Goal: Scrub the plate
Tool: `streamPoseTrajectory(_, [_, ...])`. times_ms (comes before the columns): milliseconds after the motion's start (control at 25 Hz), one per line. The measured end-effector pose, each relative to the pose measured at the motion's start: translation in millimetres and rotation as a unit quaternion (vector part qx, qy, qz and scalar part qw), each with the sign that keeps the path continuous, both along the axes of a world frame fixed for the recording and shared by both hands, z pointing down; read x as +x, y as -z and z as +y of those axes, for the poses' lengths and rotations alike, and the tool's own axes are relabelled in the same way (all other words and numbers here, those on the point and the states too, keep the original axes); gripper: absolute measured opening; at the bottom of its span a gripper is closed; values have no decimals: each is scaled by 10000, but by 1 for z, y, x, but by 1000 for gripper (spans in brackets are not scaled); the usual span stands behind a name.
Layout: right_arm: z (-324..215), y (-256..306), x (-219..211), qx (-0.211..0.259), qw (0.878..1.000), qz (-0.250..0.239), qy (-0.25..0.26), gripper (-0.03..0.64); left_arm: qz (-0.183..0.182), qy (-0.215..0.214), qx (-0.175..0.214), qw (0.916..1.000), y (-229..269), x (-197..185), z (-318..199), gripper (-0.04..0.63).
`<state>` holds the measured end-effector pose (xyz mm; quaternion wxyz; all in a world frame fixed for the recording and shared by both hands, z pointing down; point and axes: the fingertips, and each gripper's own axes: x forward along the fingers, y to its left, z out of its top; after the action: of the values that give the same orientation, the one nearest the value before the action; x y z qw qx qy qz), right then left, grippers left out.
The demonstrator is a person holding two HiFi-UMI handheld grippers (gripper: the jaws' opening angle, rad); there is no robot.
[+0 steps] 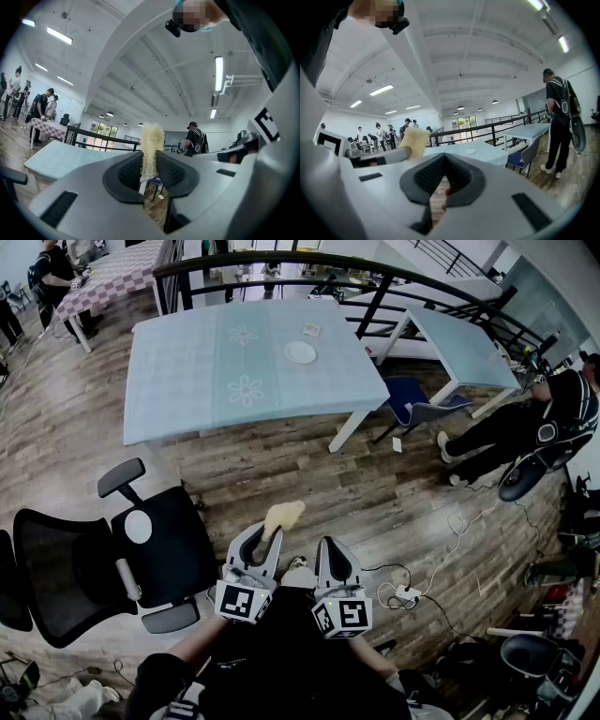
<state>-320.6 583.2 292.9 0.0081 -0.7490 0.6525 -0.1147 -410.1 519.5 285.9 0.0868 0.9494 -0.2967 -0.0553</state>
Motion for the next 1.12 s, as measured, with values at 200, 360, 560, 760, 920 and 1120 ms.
streamPoseTrajectory(200, [9,1,3,-16,10000,-50,-1,8,-110,-71,22,9999,-2,-3,16,83])
streamPoseTrajectory(360, [10,-5,-12,-35,9999,-45,146,8,-211,-20,-10,9998,-8,-9,16,83])
streamPoseTrajectory(560, [5,-5,-19,-32,9999,-10,159,8,-201,79,-92,9997,-8,-22,8,83])
streamPoseTrajectory(760, [2,-4,-25,11,9998,-19,176,8,-165,114,-62,9998,-9,-29,-1,83])
streamPoseTrajectory(920, [3,-5,-26,65,9998,-124,163,9,-112,72,-7,9999,-6,-26,-3,83])
streamPoseTrajectory(1120, [-6,-9,-21,3,9998,-180,124,9,-205,-24,-27,9998,-11,-19,-7,83])
